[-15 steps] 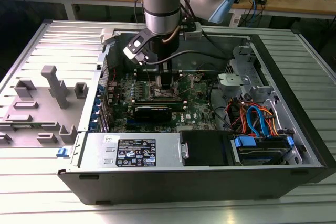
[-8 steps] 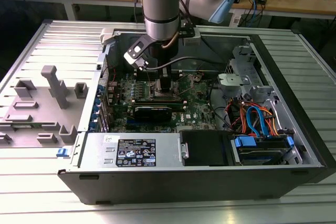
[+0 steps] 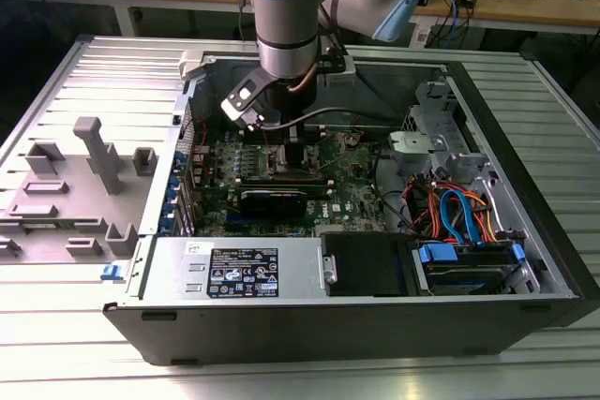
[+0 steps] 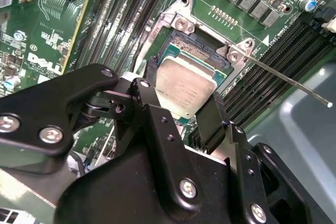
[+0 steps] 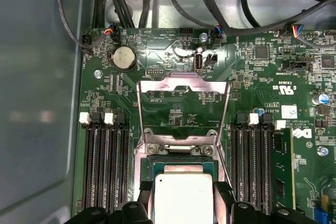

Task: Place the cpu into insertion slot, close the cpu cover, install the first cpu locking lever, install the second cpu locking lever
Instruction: 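Place the cpu into insertion slot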

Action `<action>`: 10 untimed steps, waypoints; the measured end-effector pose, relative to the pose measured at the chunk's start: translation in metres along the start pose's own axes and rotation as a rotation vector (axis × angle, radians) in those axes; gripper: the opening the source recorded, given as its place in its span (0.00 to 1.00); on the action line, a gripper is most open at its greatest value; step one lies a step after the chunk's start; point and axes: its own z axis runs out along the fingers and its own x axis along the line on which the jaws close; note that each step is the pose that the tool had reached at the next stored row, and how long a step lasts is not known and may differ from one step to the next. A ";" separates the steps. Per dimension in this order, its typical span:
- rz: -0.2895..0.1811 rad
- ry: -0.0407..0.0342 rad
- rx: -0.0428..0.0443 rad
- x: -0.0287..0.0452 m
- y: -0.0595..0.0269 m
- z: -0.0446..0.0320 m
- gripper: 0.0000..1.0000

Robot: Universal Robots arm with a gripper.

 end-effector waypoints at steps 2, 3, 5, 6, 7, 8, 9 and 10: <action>-0.005 -0.0008 0.0003 0.0008 -0.0002 0.0020 0.54; -0.009 -0.0011 0.0006 0.0011 -0.0003 0.0030 0.54; -0.010 -0.0011 0.0008 0.0013 -0.0007 0.0042 0.54; -0.010 -0.0011 0.0008 0.0015 -0.0009 0.0048 0.54; -0.011 -0.0012 0.0008 0.0015 -0.0011 0.0053 0.54; -0.011 -0.0012 0.0008 0.0015 -0.0012 0.0057 0.54; -0.010 -0.0012 0.0008 0.0015 -0.0018 0.0063 0.54; -0.007 -0.0014 0.0008 0.0016 -0.0023 0.0070 0.54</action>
